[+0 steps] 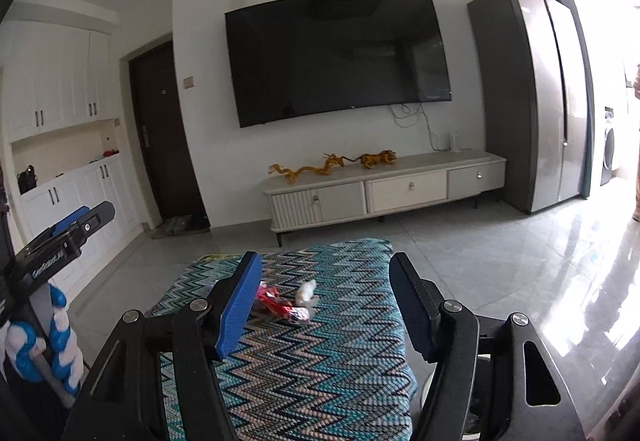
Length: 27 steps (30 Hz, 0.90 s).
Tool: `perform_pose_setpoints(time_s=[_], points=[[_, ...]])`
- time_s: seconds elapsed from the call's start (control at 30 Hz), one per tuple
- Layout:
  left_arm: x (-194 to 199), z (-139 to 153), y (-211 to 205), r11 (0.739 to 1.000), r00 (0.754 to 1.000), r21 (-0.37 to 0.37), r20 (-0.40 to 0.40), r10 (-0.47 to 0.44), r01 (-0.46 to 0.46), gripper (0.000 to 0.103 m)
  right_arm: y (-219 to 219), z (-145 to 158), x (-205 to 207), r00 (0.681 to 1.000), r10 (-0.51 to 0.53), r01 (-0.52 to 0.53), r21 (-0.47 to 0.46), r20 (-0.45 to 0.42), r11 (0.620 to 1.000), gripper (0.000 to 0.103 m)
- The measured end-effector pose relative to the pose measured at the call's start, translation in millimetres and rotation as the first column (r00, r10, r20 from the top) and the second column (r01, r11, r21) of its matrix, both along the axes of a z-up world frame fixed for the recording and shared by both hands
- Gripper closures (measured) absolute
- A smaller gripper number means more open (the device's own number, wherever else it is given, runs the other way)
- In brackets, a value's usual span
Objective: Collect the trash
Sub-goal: 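Move both tools back over the remaining wrappers on the blanket, then grasp the brown snack wrapper with the left tool while the right tool grasps the red wrapper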
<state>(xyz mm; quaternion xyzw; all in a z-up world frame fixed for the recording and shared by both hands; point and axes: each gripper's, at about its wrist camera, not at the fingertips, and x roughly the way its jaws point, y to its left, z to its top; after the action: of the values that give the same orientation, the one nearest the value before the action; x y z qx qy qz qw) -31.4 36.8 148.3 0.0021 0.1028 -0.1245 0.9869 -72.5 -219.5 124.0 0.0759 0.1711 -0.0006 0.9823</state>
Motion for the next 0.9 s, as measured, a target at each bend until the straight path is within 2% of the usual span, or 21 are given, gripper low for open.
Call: perform_pose_setpoints(time_s=[0.2, 0.37, 0.67, 0.9], points=[[27, 0, 39, 0.994, 0.994, 0.005, -0.001, 0.109, -0.109, 0.030, 13, -1, 27, 0.998, 0.056, -0.055, 0.002, -0.022, 0.998, 0.038], [56, -26, 63, 0.988, 0.985, -0.022, -0.079, 0.153, -0.155, 0.030, 30, -20, 57, 0.992, 0.095, -0.096, -0.004, -0.083, 0.995, 0.038], [109, -85, 73, 0.992, 0.969, 0.013, -0.213, 0.123, -0.123, 0.030, 50, -68, 115, 0.966, 0.135, -0.142, -0.016, -0.220, 0.990, 0.038], [156, -133, 93, 0.992, 0.931, -0.020, -0.348, 0.111, -0.125, 0.030, 53, -113, 166, 0.930, 0.164, -0.183, -0.026, -0.329, 0.983, 0.038]])
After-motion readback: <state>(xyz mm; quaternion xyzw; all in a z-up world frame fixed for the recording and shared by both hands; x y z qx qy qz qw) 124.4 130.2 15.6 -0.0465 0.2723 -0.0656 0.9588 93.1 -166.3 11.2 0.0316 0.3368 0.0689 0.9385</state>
